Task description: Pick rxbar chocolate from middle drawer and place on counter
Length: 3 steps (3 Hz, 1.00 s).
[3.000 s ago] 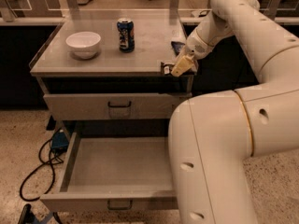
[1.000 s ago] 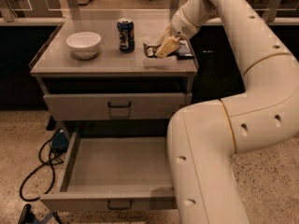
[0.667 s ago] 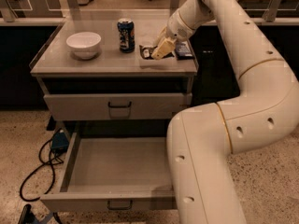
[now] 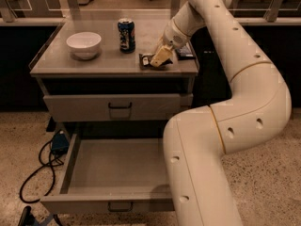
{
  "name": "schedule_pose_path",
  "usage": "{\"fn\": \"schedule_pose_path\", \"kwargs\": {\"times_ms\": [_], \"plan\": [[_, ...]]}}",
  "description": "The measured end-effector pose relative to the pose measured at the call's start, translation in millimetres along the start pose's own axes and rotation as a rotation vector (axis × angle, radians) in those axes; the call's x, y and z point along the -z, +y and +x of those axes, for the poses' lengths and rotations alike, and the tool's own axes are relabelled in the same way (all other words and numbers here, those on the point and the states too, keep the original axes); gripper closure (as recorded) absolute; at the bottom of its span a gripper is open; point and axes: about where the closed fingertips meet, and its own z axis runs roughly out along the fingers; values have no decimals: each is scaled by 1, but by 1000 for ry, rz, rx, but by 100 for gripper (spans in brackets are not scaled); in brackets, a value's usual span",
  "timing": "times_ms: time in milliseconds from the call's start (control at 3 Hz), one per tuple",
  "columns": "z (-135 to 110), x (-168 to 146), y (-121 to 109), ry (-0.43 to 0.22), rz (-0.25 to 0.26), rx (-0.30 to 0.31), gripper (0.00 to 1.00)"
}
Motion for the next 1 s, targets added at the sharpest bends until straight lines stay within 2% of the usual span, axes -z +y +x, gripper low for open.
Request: {"fn": "schedule_pose_path", "kwargs": {"times_ms": [333,1000], "plan": [[0,0,0,0,0,0,82],[0,0,0,0,0,0,36]]}}
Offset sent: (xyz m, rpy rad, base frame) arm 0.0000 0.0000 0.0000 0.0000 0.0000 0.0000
